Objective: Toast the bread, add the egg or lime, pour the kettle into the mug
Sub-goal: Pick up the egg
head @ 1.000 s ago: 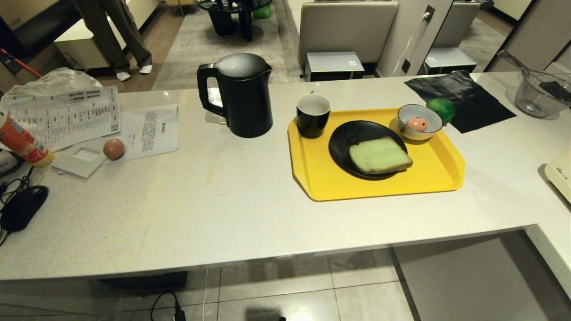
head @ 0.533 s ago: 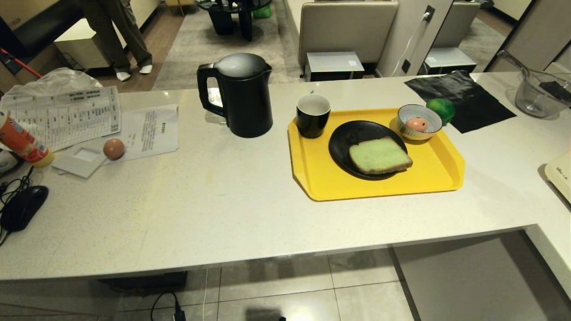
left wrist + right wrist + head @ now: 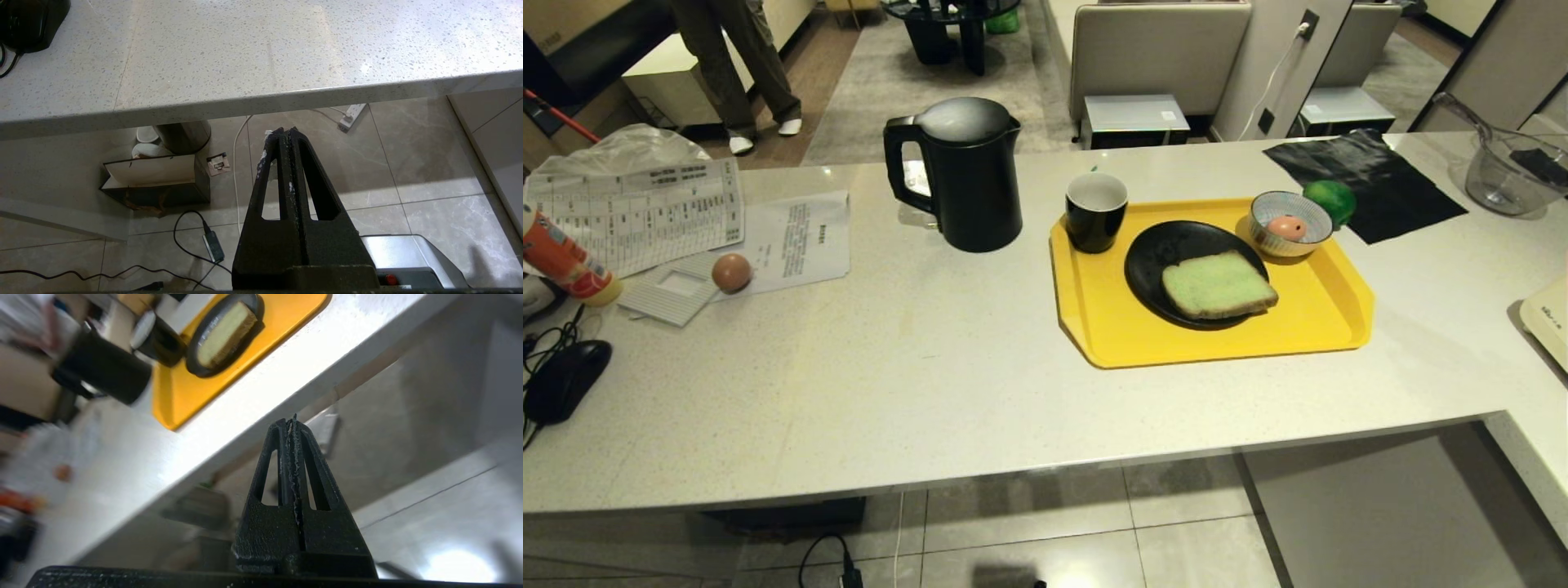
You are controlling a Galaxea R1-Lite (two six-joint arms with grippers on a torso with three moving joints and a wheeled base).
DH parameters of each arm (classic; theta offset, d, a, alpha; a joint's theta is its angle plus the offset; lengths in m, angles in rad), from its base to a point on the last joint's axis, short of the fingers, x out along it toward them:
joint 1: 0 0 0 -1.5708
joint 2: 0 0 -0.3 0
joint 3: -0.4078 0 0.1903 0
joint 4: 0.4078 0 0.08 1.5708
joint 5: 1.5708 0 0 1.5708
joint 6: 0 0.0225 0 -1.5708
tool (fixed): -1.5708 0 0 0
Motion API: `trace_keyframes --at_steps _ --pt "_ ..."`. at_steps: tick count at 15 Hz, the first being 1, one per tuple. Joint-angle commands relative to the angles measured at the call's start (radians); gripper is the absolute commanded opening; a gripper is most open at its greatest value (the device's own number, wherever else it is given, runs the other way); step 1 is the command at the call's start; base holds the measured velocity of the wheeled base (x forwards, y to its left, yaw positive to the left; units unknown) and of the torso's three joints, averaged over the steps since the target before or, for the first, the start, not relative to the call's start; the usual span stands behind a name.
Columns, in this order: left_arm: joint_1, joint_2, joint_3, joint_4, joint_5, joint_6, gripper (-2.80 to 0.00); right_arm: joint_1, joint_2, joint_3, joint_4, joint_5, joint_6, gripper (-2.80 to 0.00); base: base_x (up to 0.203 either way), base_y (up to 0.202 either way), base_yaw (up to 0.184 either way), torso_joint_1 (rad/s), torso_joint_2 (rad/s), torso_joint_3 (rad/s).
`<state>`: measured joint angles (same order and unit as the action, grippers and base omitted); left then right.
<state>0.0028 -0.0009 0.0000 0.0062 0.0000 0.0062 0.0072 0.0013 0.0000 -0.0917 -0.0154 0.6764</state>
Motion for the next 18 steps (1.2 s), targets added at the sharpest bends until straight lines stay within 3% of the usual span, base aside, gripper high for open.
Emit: trace_keyframes --at_steps 1,10,18 --pt "-0.001 0.0 0.001 0.0 0.0 0.0 -2.8 0.0 0.001 0.027 -0.002 0.005 -0.214 -2.8 0.0 0.0 0.0 0.0 0.0 0.0" --pt "0.0 -0.001 0.001 0.0 0.0 0.0 -2.8 0.0 0.001 0.028 -0.002 0.019 -0.794 -2.8 0.0 0.0 0.0 0.0 0.0 0.0" --pt "0.0 -0.001 0.002 0.0 0.0 0.0 -2.8 0.0 0.002 0.028 0.003 0.031 -0.819 -2.8 0.0 0.0 0.0 0.0 0.0 0.0"
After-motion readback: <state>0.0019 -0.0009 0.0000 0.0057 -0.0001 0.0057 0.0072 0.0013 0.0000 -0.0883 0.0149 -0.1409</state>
